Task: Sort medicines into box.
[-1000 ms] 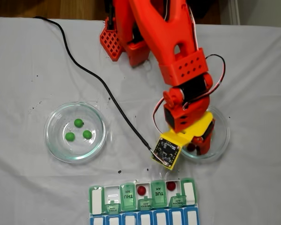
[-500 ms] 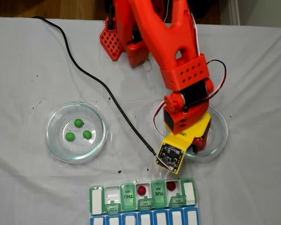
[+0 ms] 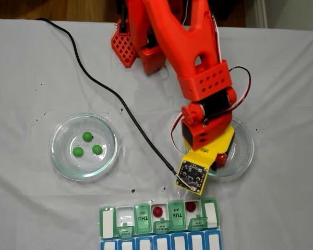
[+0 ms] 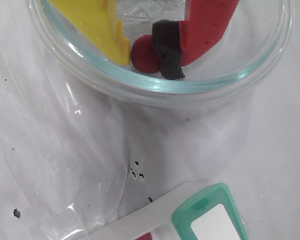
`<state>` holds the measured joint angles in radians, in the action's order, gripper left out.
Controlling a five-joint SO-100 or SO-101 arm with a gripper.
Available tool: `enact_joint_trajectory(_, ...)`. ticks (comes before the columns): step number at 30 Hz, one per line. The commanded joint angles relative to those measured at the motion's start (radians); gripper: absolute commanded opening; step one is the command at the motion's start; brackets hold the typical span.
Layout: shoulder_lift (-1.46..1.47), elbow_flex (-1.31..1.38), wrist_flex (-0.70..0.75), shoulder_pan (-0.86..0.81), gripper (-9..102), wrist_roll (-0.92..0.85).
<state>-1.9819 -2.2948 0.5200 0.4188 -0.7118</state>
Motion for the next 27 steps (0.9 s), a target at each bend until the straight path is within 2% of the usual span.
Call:
enact_joint_trajectory(1, -0.058, 0.008, -0.002, -0.005, 0, 0.002)
enact_joint_trajectory(6, -0.091, 0.011, 0.040, 0.011, 0, 0.038)
enact_joint_trajectory(11, -0.193, 0.048, 0.147, 0.038, 0, 0.172)
enact_joint_trajectory(15, -0.337, -0.014, 0.161, 0.055, 0, 0.276)
enact_joint_trajectory(20, -0.459, 0.012, 0.245, 0.071, 0, 0.376)
enact_joint_trajectory(27, -0.540, -0.020, 0.282, 0.120, 0, 0.394)
